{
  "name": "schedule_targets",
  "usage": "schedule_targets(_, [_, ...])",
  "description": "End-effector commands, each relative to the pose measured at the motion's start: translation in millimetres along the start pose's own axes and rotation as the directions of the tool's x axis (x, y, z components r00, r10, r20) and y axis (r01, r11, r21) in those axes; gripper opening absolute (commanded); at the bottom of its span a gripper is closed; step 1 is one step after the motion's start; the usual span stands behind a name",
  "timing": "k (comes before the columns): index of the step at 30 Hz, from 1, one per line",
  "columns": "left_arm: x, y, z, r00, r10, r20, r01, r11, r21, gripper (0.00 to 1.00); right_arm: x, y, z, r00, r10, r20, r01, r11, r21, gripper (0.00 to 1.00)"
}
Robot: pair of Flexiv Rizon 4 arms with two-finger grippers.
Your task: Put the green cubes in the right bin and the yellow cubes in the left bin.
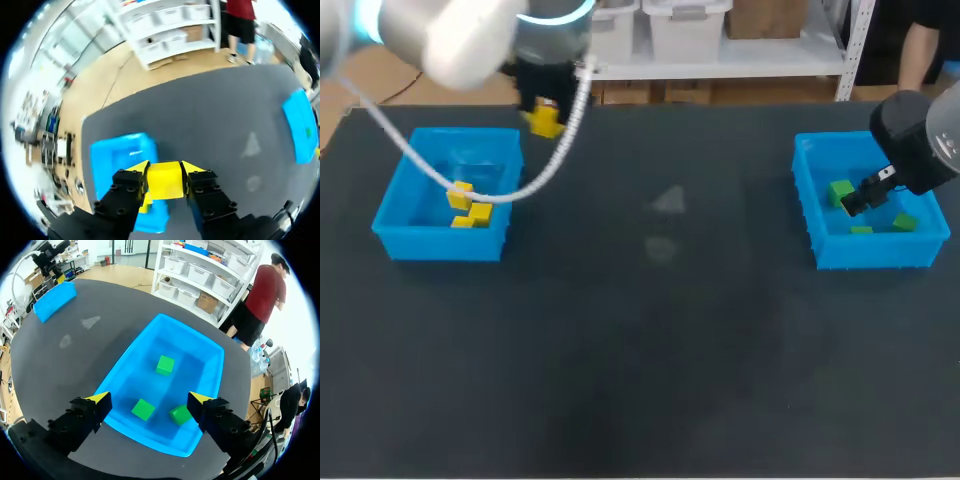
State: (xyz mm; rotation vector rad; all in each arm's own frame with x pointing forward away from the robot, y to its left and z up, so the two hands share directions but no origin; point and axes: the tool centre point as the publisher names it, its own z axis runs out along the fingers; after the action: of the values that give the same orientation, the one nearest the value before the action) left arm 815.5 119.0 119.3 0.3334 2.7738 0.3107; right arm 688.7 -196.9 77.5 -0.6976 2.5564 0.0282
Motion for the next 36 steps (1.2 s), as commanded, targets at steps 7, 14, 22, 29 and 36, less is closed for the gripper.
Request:
schedule_targets(7, [75.8,81.1,22,0.978,-0.184,0.096,0.188,0.982,-0.035,0.00,1,1,0,1.000,0.001,0.005,-0.001,1.000,0.006,1.00])
schedule_targets(14, [81.7,86.6,38,0.975,-0.209,0.072,0.211,0.977,-0.021,0.00,1,1,0,1.000,0.001,0.005,-0.001,1.000,0.006,1.00])
schedule_targets(22, [61.8,90.7,16,0.943,-0.284,0.174,0.266,0.957,0.118,1.00,1,1,0,1.000,0.001,0.005,-0.001,1.000,0.006,1.00])
schedule_targets(29, [40.5,85.7,1,0.922,-0.336,0.194,0.305,0.936,0.176,1.00,1,1,0,1.000,0.001,0.005,-0.001,1.000,0.006,1.00])
schedule_targets(36, [40.5,85.7,1,0.922,-0.336,0.194,0.305,0.936,0.176,1.00,1,1,0,1.000,0.001,0.005,-0.001,1.000,0.006,1.00])
